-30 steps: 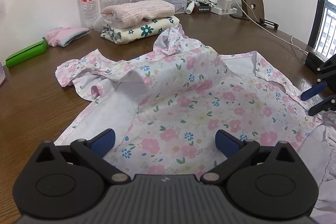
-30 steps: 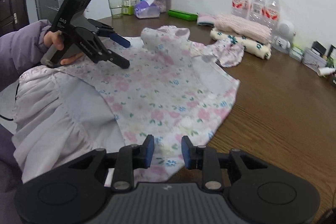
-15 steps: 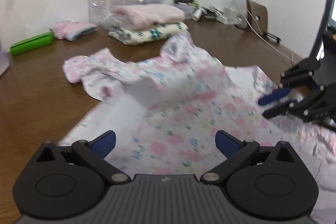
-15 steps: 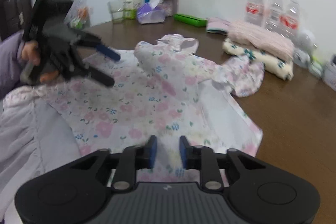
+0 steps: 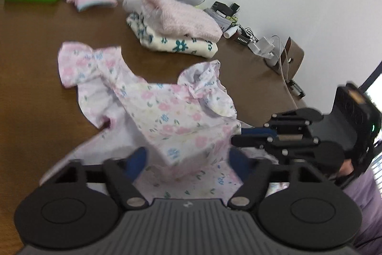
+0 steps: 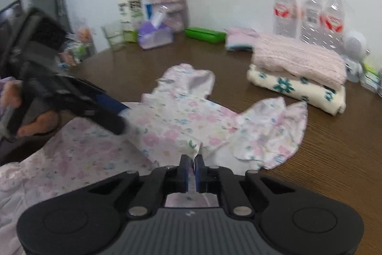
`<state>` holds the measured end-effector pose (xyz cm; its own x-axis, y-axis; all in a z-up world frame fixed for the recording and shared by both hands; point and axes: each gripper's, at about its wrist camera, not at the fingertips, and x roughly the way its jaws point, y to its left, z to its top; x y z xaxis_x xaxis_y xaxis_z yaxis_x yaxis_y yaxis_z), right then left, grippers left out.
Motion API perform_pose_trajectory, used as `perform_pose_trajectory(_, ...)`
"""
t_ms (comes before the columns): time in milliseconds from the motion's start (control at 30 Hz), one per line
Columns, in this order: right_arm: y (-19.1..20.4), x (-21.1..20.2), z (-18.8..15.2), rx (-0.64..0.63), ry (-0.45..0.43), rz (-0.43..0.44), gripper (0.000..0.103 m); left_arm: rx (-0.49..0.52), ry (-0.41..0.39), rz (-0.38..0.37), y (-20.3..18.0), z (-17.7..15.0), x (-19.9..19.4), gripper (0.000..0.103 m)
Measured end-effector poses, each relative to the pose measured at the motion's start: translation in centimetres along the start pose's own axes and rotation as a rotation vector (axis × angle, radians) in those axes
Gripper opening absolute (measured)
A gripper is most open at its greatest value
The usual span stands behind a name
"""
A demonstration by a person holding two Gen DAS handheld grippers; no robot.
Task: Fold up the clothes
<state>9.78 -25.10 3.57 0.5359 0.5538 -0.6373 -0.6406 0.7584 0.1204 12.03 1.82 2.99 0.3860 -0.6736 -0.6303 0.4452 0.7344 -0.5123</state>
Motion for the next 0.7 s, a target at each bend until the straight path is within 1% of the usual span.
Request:
perform_pose_trajectory(67, 0.5, -0.9, -0.6, -0.016, -0.023, -0.006, 0.003, -0.007, 0.01, -0.025, 0.1, -0.4, -0.2, 0.056)
perform_pose_trajectory(100, 0.7, -1.4, -0.9, -0.026, -0.025, -0.017, 0.003, -0.003, 0.02, -0.032, 0.1, -0.7, -0.4, 0.056)
perform_pose_trajectory(167, 1.2, -1.9, -1.5, -0.055, 0.0, -0.025, 0.003, 0.02, 0.047, -0.045, -0.4, -1.5, -0.7, 0.056)
perform_pose_trajectory(233, 1.4, -1.8, -2.3, -0.072, 0.046, -0.007, 0.004, 0.036, 0.081, -0.037, -0.7, -2.4, -0.4, 0.056)
perform_pose_trajectory(267, 1.4, -1.6, -2.1, -0.06, 0.046, -0.013, 0.006, 0.049, 0.099, -0.023, -0.8, -2.8, -0.1, 0.056)
perform_pose_trajectory(333, 1.4, -1.2, -1.6, -0.036, 0.045, -0.024, 0.013, 0.08, 0.083, -0.011, -0.9, -3.4, 0.0, 0.057)
perform_pose_trajectory(367, 1.4, -1.1, -1.4, -0.024, 0.045, -0.03, 0.013, 0.077, 0.081, -0.013, -0.9, -3.5, -0.1, 0.058)
perform_pose_trajectory(400, 1.3, -0.9, -1.2, -0.012, 0.044, -0.036, 0.013, 0.071, 0.082, -0.021, -0.8, -3.5, -0.2, 0.063)
perform_pose_trajectory(433, 1.3, -0.7, -0.9, 0.001, 0.044, -0.042, 0.013, 0.074, 0.083, -0.029, -0.9, -3.7, -0.2, 0.065)
perform_pose_trajectory(500, 1.3, -0.4, -0.5, 0.025, 0.043, -0.053, 0.013, 0.116, 0.08, -0.033, -1.6, -4.0, -0.3, 0.071)
perform_pose_trajectory(600, 1.3, 0.2, 0.2, 0.062, 0.041, -0.071, 0.014, 0.161, 0.089, 0.007, -2.3, -4.2, 0.1, 0.073)
perform_pose_trajectory(667, 1.3, 0.5, 0.6, 0.086, 0.04, -0.083, 0.015, 0.154, 0.087, 0.01, -2.3, -4.2, -0.3, 0.073)
perform_pose_trajectory(700, 1.4, 0.7, 0.2, 0.079, 0.046, -0.084, 0.015, 0.139, 0.074, 0.009, -2.0, -4.2, -0.8, 0.073)
